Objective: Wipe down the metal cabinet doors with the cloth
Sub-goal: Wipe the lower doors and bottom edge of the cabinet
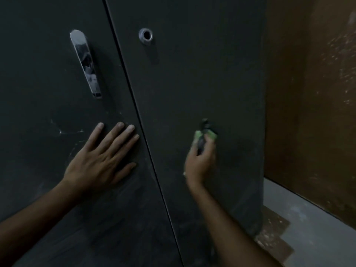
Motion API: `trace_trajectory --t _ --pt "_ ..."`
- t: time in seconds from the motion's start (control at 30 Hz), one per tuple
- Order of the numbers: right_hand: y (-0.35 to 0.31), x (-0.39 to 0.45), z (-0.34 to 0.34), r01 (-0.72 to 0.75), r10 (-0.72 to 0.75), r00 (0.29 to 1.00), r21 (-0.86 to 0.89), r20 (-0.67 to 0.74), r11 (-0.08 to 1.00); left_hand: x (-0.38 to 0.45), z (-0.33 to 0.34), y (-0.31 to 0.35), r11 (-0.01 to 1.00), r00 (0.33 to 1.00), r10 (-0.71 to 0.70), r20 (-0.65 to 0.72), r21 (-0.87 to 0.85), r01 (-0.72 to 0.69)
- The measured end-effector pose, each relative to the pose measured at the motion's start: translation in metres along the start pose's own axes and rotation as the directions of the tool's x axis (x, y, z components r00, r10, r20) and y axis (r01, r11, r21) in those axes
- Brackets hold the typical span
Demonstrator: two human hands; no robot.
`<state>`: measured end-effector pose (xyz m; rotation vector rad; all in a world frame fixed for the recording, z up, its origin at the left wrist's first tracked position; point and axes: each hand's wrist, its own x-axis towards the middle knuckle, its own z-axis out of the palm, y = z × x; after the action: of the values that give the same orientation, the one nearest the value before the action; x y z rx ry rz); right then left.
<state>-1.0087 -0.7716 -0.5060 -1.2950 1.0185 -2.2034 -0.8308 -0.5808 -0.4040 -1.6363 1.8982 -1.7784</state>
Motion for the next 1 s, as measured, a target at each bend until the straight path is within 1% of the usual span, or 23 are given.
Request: trace_trajectory --t 0.03,0.1,0.13,0.17,0.2,0.27,0.3,0.33,0.37,0.4,0.47,0.53,0.57,0.63,0.67,0.7,0.73,0.77,0.83,0.9,0.93,0.97,1.0 --pt "-0.011 -0.024 0.004 0.173 -0.168 0.976 -0.026 0.136 0.985 0.0 0.001 0.0 1.0 1.0 0.002 -0.002 0.0 -0.002" --pt "0.003 -0.074 -0.018 0.436 -0.38 0.821 -0.039 0.426 0.899 -0.001 0.001 -0.001 1.0 1.0 0.009 0.001 0.002 -0.009" --pt "0.028 -0.089 -0.036 0.486 -0.393 0.76 -0.052 0.517 0.872 -0.001 0.001 -0.002 1.0 1.0 0.008 0.004 0.008 -0.008" --pt "0.055 -0.093 -0.054 0.48 -0.358 0.755 -0.091 0.55 0.873 -0.001 0.001 -0.002 1.0 1.0 0.006 0.012 0.014 -0.007" --pt "0.074 -0.084 -0.066 0.409 -0.281 0.804 -0.142 0.524 0.902 -0.001 0.001 -0.001 1.0 1.0 0.004 0.021 0.014 -0.004" --pt "0.082 -0.046 -0.068 0.105 -0.04 0.943 -0.181 0.331 0.978 -0.001 0.0 -0.001 1.0 1.0 0.006 0.019 0.012 -0.006" --pt "0.074 -0.025 -0.057 -0.041 0.07 0.981 -0.157 0.182 0.987 0.0 0.001 -0.001 1.0 1.0 0.007 0.011 0.012 -0.008" --pt "0.06 -0.011 -0.042 -0.105 0.114 0.99 -0.118 0.078 0.988 0.0 0.001 -0.002 1.0 1.0 0.007 0.007 0.014 -0.007" --pt "0.043 -0.009 -0.029 -0.044 0.049 0.998 -0.117 0.042 0.992 0.0 0.001 -0.002 1.0 1.0 0.004 0.005 0.014 -0.004" --pt "0.029 -0.021 -0.02 0.071 -0.059 0.995 -0.142 0.085 0.987 -0.001 0.0 -0.002 1.0 1.0 0.001 0.005 0.011 -0.001" --pt "0.026 -0.073 -0.025 0.346 -0.275 0.912 -0.213 0.305 0.913 -0.001 0.0 -0.001 1.0 1.0 0.005 0.007 0.007 -0.005" --pt "0.062 -0.104 -0.053 0.407 -0.278 0.868 -0.268 0.412 0.873 0.001 0.0 -0.002 1.0 1.0 0.005 -0.002 0.008 -0.005" --pt "0.084 -0.097 -0.063 0.35 -0.235 0.9 -0.289 0.366 0.891 0.0 0.001 -0.002 1.0 1.0 0.002 -0.005 0.009 -0.002" --pt "0.113 -0.04 -0.062 0.002 0.042 0.989 -0.301 0.141 0.954 -0.001 0.0 -0.001 1.0 1.0 0.004 -0.002 0.01 -0.004" --pt "0.118 0.002 -0.055 -0.184 0.195 0.981 -0.28 0.009 0.942 -0.001 0.0 -0.001 1.0 1.0 0.005 -0.002 0.008 -0.005" --pt "0.116 0.04 -0.046 -0.301 0.285 0.953 -0.237 -0.098 0.924 -0.001 0.0 -0.001 1.0 1.0 0.005 0.0 0.007 -0.005" --pt "0.111 0.064 -0.035 -0.318 0.295 0.945 -0.192 -0.141 0.928 -0.001 0.0 -0.001 1.0 1.0 0.003 0.004 0.002 -0.003" --pt "0.099 0.07 -0.028 -0.23 0.207 0.97 -0.191 -0.13 0.954 -0.001 0.0 -0.001 1.0 1.0 -0.001 0.007 -0.005 0.001" --pt "0.087 0.037 -0.024 0.04 -0.031 0.999 -0.242 0.04 0.97 -0.002 0.0 -0.001 1.0 1.0 -0.006 0.008 -0.012 0.006" --pt "0.103 -0.025 -0.051 0.142 -0.086 0.962 -0.205 0.261 0.968 -0.001 -0.001 -0.001 1.0 1.0 -0.001 0.002 -0.018 0.001" --pt "0.126 -0.039 -0.068 0.119 -0.044 0.956 -0.249 0.29 0.961 -0.001 -0.001 0.0 1.0 1.0 -0.001 -0.005 -0.027 0.001" --pt "0.147 -0.034 -0.081 0.064 0.011 0.972 -0.307 0.236 0.949 -0.001 -0.001 -0.001 0.999 1.0 -0.002 -0.007 -0.037 0.002" --pt "0.168 -0.012 -0.085 -0.09 0.145 0.979 -0.34 0.14 0.936 -0.001 0.0 -0.001 0.999 1.0 -0.002 -0.007 -0.046 0.001"
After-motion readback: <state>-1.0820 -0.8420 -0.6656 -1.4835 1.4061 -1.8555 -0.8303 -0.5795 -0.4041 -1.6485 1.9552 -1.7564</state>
